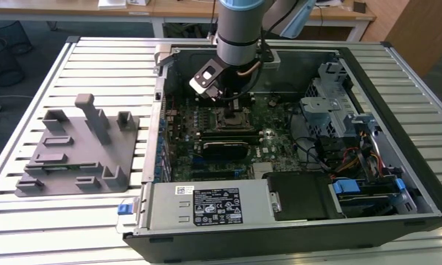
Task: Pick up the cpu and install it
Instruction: 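Close the cpu cover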
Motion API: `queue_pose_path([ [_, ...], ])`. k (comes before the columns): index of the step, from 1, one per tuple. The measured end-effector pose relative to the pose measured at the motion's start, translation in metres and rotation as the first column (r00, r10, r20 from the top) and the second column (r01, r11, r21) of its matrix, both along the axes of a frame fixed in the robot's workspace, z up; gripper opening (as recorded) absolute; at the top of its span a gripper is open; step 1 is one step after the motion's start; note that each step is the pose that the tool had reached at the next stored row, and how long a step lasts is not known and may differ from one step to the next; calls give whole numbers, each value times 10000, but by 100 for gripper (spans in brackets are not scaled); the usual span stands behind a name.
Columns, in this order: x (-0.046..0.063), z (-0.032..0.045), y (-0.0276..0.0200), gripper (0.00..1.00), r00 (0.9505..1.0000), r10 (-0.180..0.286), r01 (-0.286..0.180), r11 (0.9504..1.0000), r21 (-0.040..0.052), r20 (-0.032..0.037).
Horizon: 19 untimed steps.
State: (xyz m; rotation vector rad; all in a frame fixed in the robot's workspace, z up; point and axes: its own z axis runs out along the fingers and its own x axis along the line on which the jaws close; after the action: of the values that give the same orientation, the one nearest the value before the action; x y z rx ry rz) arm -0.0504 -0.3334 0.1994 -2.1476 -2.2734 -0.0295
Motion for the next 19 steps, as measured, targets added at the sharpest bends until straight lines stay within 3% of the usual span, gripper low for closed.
queue_pose_path([
  [13, 17, 25, -1, 11, 9998, -220, 220, 9998, 5, 11],
  [19, 17, 114, -1, 11, 9997, -223, 223, 9998, 6, 63],
])
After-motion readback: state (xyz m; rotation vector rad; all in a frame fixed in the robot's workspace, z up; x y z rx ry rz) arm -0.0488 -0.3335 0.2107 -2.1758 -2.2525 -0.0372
